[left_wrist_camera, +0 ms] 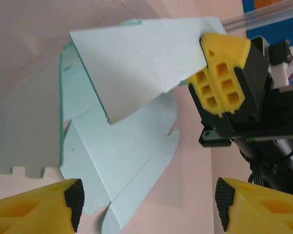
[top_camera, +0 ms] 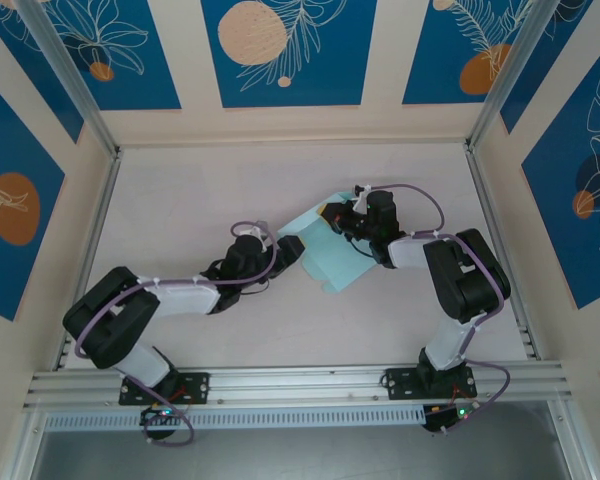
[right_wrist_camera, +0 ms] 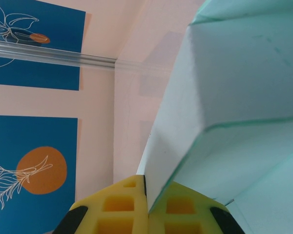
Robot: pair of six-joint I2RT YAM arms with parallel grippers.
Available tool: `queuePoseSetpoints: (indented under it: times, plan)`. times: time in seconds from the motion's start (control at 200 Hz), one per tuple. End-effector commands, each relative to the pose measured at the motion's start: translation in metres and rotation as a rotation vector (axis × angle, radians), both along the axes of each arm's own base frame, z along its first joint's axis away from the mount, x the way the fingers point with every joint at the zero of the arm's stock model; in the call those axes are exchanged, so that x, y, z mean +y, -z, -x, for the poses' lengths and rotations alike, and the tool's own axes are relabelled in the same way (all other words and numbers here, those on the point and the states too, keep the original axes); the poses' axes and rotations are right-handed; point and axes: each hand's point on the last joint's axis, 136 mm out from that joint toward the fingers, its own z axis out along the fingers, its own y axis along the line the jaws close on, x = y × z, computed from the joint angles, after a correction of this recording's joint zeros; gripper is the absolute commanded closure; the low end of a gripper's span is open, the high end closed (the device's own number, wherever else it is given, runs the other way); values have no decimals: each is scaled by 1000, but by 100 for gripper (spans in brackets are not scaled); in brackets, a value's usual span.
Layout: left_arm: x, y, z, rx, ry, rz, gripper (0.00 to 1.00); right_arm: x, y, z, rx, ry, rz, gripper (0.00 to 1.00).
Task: Fold the paper box
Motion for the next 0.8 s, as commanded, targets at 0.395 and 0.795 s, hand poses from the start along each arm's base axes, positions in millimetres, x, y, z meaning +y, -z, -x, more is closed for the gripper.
queuePoseSetpoints:
  times: [0.395,0.795]
  plan:
    - [19,-11,-43,-61,-196,86,46,8,25,2,32,6,26,98]
    - [49,-27,-61,-137,-280,56,56,14,29,-3,50,21,15,99]
